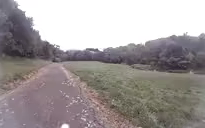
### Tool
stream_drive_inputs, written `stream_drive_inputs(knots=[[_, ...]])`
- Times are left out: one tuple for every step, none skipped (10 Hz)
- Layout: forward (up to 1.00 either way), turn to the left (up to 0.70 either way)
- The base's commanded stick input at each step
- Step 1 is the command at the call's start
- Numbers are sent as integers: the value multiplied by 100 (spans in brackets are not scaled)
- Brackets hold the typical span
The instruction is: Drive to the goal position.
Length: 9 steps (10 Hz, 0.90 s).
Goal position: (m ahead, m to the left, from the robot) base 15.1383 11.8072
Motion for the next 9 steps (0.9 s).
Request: stream_drive_inputs(knots=[[0, 0], [0, 0], [0, 0], [0, 0], [32, 0], [64, 0], [70, 0], [70, 0], [70, 35]])
